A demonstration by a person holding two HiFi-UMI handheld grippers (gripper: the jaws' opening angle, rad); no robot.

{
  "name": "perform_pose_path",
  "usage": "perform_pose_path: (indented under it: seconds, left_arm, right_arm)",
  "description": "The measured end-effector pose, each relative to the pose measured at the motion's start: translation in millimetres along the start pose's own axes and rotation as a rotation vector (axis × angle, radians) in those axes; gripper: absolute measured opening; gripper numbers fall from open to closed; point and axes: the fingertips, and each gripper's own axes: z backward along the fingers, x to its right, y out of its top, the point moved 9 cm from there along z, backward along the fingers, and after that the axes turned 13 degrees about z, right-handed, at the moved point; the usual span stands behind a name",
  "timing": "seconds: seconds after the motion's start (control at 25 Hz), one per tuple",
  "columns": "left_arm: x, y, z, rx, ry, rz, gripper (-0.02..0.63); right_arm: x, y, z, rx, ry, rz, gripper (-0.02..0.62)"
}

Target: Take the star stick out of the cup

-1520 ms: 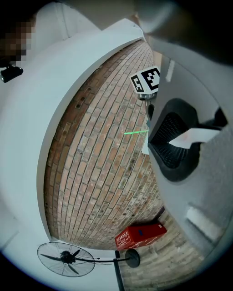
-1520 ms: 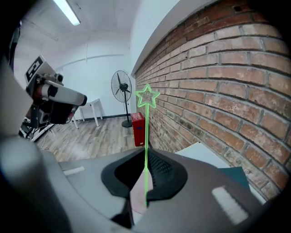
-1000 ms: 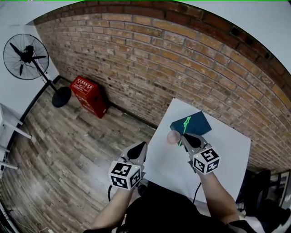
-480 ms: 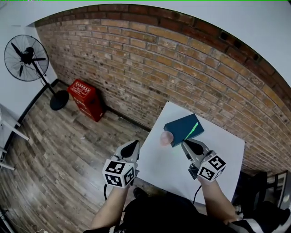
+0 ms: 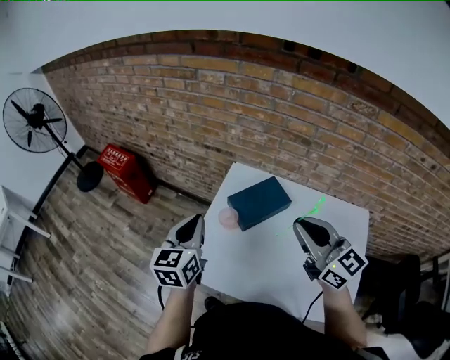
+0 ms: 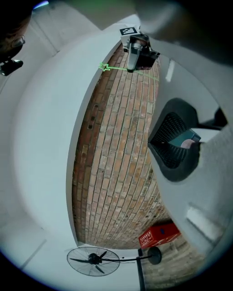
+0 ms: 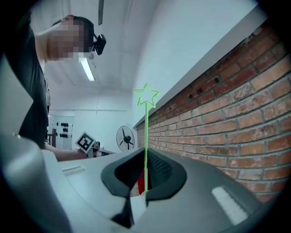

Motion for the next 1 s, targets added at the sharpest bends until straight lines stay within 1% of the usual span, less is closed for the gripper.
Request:
perform_pose_path:
  seconds: [0.12,0.24,0.44,0.72,1.0]
  left_arm:
    - [25.1,-8.1,-8.2,-0.012,0.002,-0.028,0.006]
    - [45.8,-17.6,-14.3,-0.024,0.000,-0.034,0.006]
    - [64.4,-22.5,-17.9,-0.023,0.018,-0.049,0.006]
    - [70.7,-24.8,-8.8,-0.020,0.037,-0.067,0.006]
    - [61.7,-18.9,6.8,-0.008,0.045,-0.069,0.006]
  right_arm:
    - [20.7,1.1,30.7,0.035,-0.035,-0.008,0.015]
    - [36.0,-1.0,54.7,0.060,-0.049,-0.013,0.015]
    - [49.2,-14.6,72.8,0.050,-0.045,-0.037,0.015]
    - [41.3,-27.2,73.4,0.042,-0.017,-0.073,0.015]
    - [29.3,-26.5,63.5,0.038,-0.011,-0.088,0.015]
